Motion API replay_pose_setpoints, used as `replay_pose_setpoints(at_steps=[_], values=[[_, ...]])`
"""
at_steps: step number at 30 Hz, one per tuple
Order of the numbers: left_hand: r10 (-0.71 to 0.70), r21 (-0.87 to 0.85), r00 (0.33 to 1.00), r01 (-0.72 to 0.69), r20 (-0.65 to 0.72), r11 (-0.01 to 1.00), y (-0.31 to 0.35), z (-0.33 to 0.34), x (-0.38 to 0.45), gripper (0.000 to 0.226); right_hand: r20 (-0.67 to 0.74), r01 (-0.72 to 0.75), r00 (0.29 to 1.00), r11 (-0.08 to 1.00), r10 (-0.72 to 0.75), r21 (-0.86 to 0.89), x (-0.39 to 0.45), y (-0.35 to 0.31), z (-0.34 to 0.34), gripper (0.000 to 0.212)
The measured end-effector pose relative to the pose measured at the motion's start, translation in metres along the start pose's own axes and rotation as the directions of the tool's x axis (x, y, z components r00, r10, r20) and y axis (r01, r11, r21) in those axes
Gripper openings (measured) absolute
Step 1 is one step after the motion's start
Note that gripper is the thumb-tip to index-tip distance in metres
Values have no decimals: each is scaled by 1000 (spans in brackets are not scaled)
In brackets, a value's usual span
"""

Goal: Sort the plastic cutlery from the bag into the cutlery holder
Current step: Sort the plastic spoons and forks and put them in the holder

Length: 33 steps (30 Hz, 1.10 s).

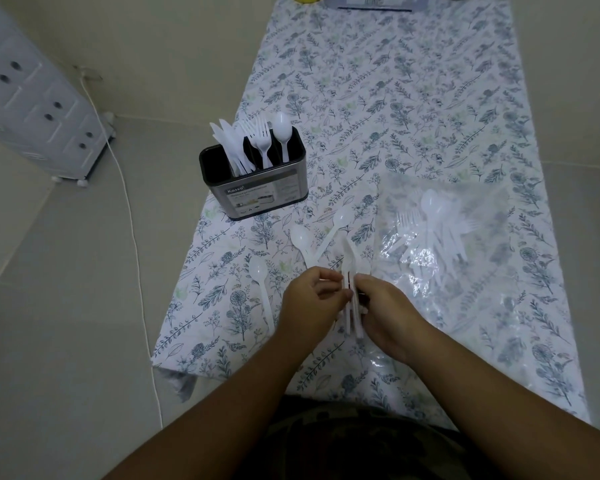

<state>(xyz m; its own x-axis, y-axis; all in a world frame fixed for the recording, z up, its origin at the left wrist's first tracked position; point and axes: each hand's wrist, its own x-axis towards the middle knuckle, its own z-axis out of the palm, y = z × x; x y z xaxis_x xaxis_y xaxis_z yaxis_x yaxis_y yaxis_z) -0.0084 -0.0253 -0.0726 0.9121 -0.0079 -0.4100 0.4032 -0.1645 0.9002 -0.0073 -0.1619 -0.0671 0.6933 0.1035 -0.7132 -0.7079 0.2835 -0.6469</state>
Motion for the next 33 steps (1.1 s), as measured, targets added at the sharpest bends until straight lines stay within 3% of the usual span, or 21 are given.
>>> replay_pose_setpoints(at_steps=[9,18,21,26,30,33], values=[[52,-4,998,-52,17,999,1,-11,-1,26,4,171,984,937,-178,-305,4,-5,-7,23],[125,138,992,-120,-28,983,7,-28,4,24,50,302,952,899,-302,-316,3,-13,5,18],[208,221,976,-190,-62,957,8,-31,3,24,72,325,945,885,-320,-333,4,-15,9,17],[292,243,953,-265,-83,933,13,-36,2,27,72,401,907,798,-415,-449,10,-16,15,14],[380,312,922,-338,-82,888,18,-44,9,25,115,429,891,732,-440,-529,11,-30,24,25],[487,385,869,-423,-85,821,41,-58,23,23,181,530,816,583,-549,-616,13,-57,41,30]])
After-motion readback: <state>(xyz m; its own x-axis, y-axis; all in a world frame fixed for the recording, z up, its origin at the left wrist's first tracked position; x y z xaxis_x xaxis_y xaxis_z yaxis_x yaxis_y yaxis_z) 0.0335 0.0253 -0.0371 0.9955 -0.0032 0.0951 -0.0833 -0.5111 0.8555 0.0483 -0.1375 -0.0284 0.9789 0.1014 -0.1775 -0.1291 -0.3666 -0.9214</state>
